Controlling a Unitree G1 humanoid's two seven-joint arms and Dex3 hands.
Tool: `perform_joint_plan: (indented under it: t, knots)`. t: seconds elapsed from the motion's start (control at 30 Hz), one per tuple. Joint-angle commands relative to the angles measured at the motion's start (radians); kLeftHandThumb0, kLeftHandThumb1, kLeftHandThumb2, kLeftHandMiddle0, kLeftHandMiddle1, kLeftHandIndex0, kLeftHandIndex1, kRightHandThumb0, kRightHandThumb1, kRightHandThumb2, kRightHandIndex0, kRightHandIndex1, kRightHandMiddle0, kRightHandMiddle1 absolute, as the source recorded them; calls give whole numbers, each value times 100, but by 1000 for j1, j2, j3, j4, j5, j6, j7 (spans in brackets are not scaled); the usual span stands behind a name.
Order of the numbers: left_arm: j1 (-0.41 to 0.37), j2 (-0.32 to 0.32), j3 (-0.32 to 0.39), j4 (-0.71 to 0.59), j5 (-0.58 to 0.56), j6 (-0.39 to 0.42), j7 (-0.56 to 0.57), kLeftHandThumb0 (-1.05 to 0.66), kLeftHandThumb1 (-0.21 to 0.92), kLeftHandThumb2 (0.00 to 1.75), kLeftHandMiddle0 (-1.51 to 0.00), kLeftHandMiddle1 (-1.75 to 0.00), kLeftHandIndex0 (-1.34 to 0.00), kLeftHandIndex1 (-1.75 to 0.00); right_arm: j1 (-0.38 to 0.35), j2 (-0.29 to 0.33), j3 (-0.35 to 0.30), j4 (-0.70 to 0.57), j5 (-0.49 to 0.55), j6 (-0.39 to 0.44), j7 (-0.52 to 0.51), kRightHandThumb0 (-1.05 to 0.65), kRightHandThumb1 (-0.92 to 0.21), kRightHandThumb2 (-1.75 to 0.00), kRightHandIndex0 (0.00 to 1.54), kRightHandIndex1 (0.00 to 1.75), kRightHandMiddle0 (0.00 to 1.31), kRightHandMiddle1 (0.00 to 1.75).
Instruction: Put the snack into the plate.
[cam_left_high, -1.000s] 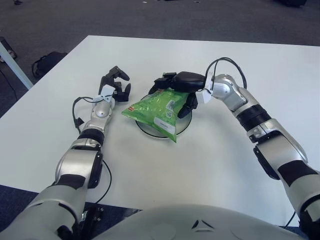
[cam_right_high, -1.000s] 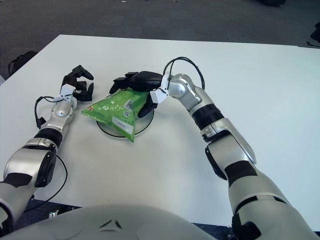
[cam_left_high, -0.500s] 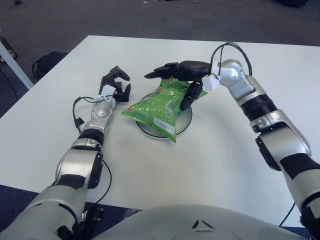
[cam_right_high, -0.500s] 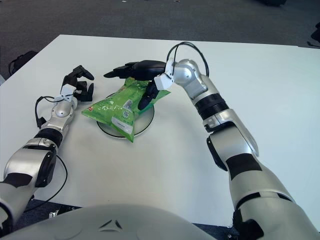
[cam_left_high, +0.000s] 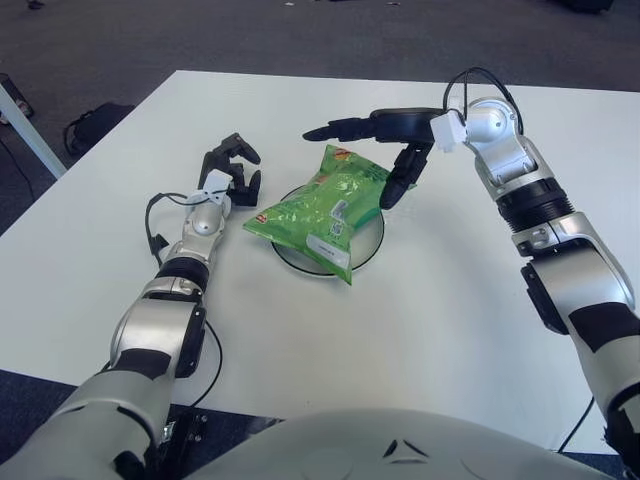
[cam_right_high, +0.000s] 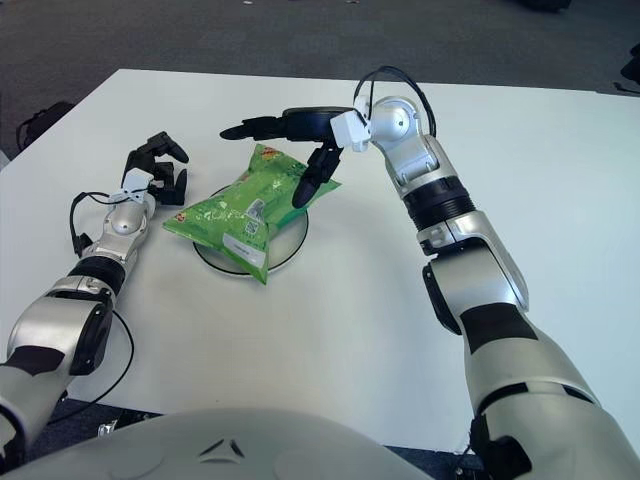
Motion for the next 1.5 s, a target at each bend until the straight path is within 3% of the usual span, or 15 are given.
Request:
perform_joint_plan:
  t: [0.0,0.17,0.43,0.63,0.9,1.1,1.13,1.3,1.47]
  knots:
    - [74,-23,-17,43,22,22,-1,-58,8,161,-131,-175,-81,-175,-18,-73,-51,9,23,8,31,-89,-79,-9,0,0,0,0]
    - [77,-22,-22,38,26,18,7,-59,6,163,-131,-175,-83,-175,-18,-67,-65,27,8,40,16,-87,-76,-9,0,0,0,0]
    - [80,-15,-31,39,48,-2,30,-61,4,166,-131,-175,-85,-175,0,-74,-87,140,-88,-130,-151,-88,-76,-10,0,0,0,0]
    - [80,-12,-35,42,57,-8,41,-61,3,167,-131,-175,-85,-175,-19,-108,-82,242,-180,-190,-257,-89,-78,-12,0,0,0,0]
    - [79,-12,-31,46,51,-13,44,-62,2,168,-130,-175,-87,-175,35,-150,-115,192,-210,-70,-323,-90,-82,-16,0,0,2,1]
    - [79,-11,-28,47,46,-5,38,-62,1,169,-130,-175,-87,-175,80,-158,-134,150,-254,6,-434,-91,-88,-25,6,3,0,25]
    - [79,-10,-27,47,44,-3,35,-62,1,169,-130,-175,-87,-175,87,-154,-138,151,-261,12,-466,-88,-89,-31,5,2,0,23]
    - [81,-10,-21,45,35,1,29,-62,1,170,-130,-175,-87,-175,120,-113,-174,198,-277,76,-641,-84,-88,-35,16,8,0,51]
    - [81,-13,-10,45,23,4,26,-62,2,168,-131,-175,-86,-175,148,-75,-208,166,-255,216,-734,-73,-82,-49,19,49,0,77]
